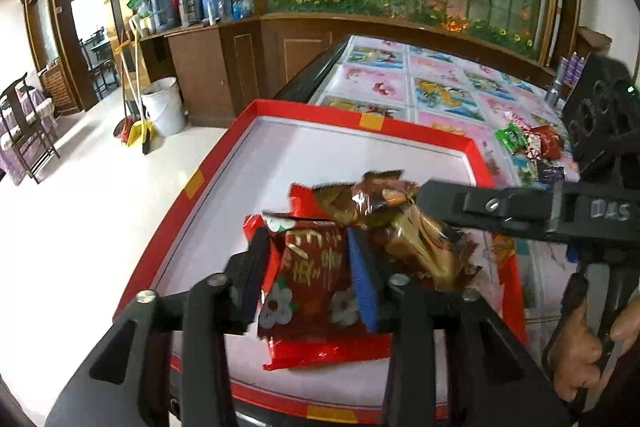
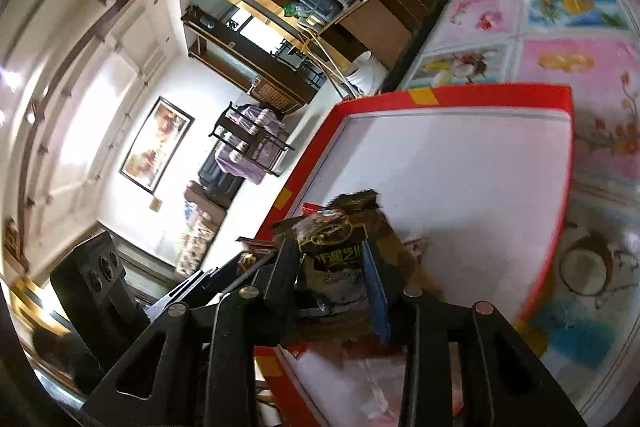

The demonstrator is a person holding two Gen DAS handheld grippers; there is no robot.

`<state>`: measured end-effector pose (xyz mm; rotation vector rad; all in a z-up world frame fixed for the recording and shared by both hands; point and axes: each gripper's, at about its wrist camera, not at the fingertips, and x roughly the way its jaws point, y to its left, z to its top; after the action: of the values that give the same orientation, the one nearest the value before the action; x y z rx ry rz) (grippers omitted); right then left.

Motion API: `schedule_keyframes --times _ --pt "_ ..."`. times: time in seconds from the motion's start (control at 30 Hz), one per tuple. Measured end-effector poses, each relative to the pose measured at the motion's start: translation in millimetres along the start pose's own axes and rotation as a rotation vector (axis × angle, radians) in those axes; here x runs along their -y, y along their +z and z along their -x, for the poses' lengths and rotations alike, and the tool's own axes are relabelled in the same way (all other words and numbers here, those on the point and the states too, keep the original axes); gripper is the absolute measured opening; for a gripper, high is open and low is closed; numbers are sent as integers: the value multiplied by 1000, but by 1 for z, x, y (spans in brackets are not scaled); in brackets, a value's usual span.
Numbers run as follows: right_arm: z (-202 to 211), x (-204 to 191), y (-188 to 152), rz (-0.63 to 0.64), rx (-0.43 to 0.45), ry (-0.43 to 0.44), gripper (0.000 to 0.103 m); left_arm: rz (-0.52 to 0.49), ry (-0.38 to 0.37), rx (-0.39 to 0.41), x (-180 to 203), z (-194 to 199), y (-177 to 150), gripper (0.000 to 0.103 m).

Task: Organize snacks
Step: 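Carry both packets over the red box and open both grippers to drop them, then grasp the purple candy with left gripper while right grasps a red gold-lettered packet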

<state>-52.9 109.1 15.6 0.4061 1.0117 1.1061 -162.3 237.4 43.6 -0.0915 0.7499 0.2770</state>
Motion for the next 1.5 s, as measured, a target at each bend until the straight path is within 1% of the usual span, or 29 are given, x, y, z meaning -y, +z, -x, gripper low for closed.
schedule_keyframes --times 0.03,0.07,0.1,0.17,0.23,0.3,0.37,0.47,0.57,0.63,0.7,0.77,0.83,0.87,0.93,1.0,1.03,1.13,1.23,1.33,1.43,1.5 --pt "1 -2 1 9 6 -10 52 3 19 3 -2 1 0 55" --pt "1 -3 -2 9 17 -15 56 4 35 10 -3 3 -1 64" --pt "5 -1 -1 7 39 -19 57 5 53 22 -3 6 0 70" --pt "23 6 3 -6 89 -18 57 8 93 57 -4 14 3 72" --pt "38 17 5 -55 142 -25 57 0 120 90 -4 23 5 74" --pt "58 29 6 -98 198 -32 57 -8 129 121 -3 32 8 81" --pt "85 40 11 -110 262 -65 58 -19 121 146 2 39 11 83" --pt "133 60 14 -120 352 -128 58 -54 93 159 16 43 13 83" --pt "190 89 13 -173 452 -201 60 -106 49 147 42 41 13 83" --pt "229 115 11 -224 518 -255 60 -146 0 129 63 38 15 83" --pt "261 134 8 -262 563 -299 61 -179 -60 109 85 35 22 83" --pt "286 152 7 -295 597 -330 61 -191 -103 104 102 36 32 83" --pt "303 170 6 -340 622 -314 61 -202 -156 98 123 34 45 83" --pt "307 178 7 -361 627 -298 61 -209 -176 92 135 29 52 83" --pt "308 191 11 -404 619 -263 61 -221 -177 65 154 17 62 83" --pt "302 202 17 -443 582 -237 61 -232 -186 26 172 4 68 83" --pt "296 204 20 -448 558 -246 61 -238 -202 3 182 -2 70 83" --pt "285 210 36 -445 501 -317 61 -251 -233 -49 204 -14 71 83" --pt "272 220 51 -461 456 -338 61 -252 -241 -60 215 -17 70 83" --pt "251 220 64 -442 394 -444 61 -258 -233 -75 214 -20 62 83" --pt "233 221 73 -426 362 -480 64 -254 -232 -100 211 -26 57 83" --pt "219 220 80 -416 337 -543 64 -265 -222 -98 210 -27 56 83"
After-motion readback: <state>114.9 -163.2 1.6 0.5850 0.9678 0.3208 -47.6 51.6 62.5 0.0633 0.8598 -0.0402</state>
